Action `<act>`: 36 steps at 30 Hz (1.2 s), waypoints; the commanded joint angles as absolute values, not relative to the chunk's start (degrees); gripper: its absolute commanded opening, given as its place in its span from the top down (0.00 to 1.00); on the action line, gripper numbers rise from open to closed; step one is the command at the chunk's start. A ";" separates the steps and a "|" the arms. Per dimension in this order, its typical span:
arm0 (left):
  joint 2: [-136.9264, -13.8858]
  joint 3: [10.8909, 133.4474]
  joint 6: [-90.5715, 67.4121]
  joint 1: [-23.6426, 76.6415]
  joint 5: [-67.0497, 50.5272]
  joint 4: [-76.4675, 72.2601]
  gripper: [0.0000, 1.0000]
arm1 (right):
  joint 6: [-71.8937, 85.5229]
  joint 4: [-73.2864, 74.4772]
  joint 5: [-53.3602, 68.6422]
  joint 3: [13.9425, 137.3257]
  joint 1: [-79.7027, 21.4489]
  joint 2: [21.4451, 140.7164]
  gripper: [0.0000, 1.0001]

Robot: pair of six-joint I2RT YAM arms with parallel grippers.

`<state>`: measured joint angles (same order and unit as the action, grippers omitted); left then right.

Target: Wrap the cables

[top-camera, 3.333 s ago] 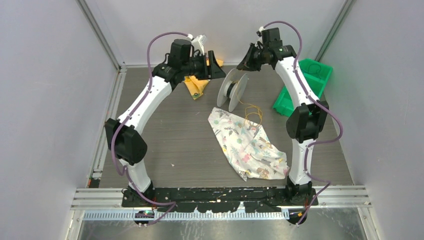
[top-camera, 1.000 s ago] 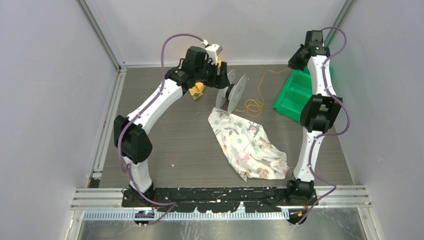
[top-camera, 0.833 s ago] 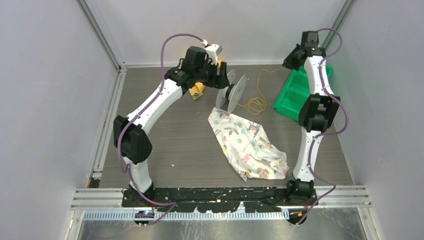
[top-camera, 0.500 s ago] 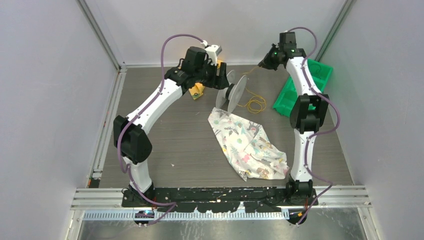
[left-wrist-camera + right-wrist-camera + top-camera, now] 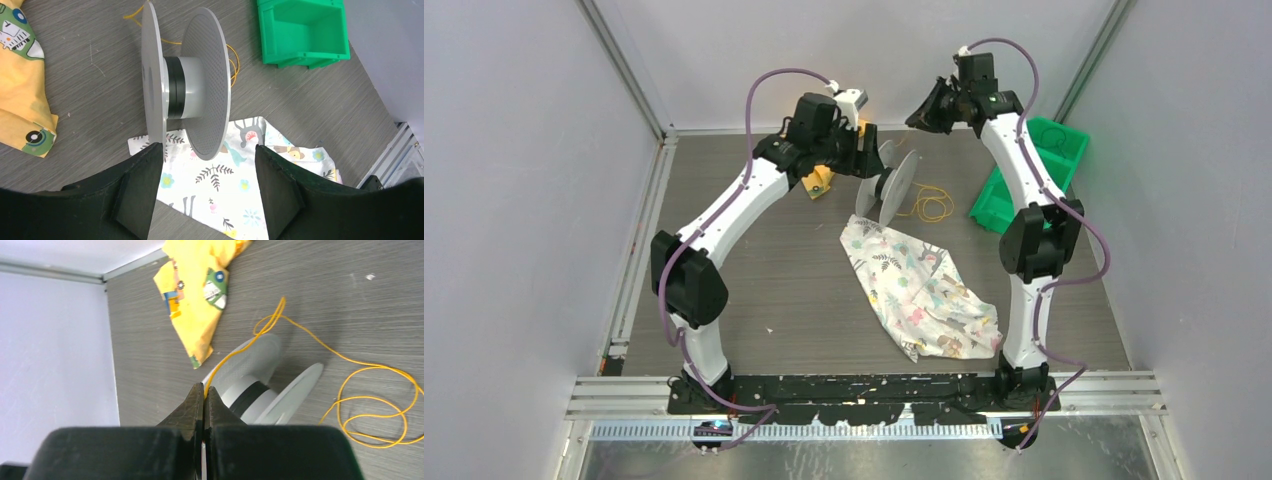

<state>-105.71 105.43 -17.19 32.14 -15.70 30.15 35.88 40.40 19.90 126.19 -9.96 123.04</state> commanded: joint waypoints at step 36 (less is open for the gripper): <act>-105.12 100.70 -21.24 30.39 -21.05 21.12 0.35 | 35.30 51.17 0.18 124.45 -23.77 114.34 0.99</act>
